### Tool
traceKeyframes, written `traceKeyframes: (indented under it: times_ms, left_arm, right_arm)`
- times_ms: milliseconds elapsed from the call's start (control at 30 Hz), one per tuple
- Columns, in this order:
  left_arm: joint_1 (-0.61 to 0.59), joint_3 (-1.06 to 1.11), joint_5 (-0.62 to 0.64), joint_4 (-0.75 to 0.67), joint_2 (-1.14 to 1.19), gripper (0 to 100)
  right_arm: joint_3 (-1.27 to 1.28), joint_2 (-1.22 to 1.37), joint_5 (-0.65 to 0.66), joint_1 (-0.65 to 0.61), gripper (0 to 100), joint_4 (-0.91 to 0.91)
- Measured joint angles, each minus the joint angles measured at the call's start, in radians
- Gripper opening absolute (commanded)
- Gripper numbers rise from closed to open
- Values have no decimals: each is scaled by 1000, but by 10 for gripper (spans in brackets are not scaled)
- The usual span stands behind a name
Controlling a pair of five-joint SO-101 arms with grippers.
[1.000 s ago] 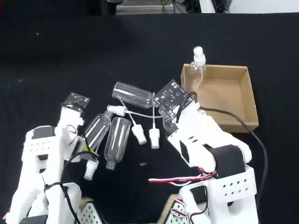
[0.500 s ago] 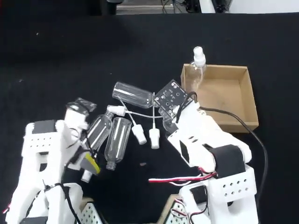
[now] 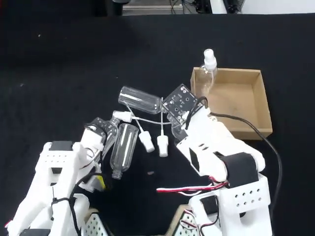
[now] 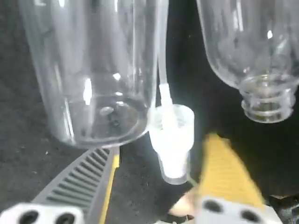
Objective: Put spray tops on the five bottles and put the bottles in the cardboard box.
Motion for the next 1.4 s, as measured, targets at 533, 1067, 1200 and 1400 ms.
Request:
traceKeyframes:
  times_ms: [533, 1067, 1200, 1400]
  left_arm:
    - [-48, -292, -78, 347, 0, 29]
    - [-654, -669, -601, 353, 2, 29]
    - [-750, -522, -614, 124, 20, 30]
    - [-783, -451, -730, -26, 160, 39]
  right_arm:
    - [0, 0, 0, 0, 11, 0]
    - [103, 0, -12, -71, 11, -74]
    - [247, 0, -77, -155, 11, -241]
    - [428, 0, -133, -273, 11, -445]
